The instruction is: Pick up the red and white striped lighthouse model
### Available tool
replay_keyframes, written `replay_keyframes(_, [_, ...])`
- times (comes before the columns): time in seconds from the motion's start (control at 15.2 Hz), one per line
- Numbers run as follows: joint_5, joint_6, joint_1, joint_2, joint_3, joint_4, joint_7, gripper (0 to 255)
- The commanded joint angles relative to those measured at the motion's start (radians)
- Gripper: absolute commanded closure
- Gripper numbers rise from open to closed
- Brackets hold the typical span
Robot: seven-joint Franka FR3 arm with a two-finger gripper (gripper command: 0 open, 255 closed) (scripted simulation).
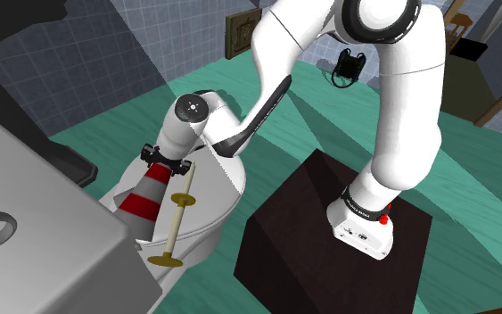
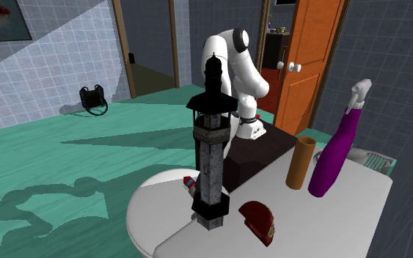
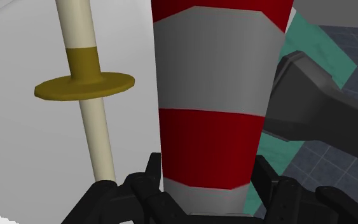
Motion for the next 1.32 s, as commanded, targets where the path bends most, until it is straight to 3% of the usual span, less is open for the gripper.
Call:
replay_keyframes(0.0, [-0.001, 0.001, 0.001, 0.001, 0.000, 0.000, 0.001, 255])
replay_keyframes(0.26, [0.000, 0.001, 0.000, -0.001, 0.001, -0.002, 0.000, 255])
replay_keyframes(1.25, [0.283, -0.045, -0.128, -0.166, 0.156, -0.053, -0.233, 255])
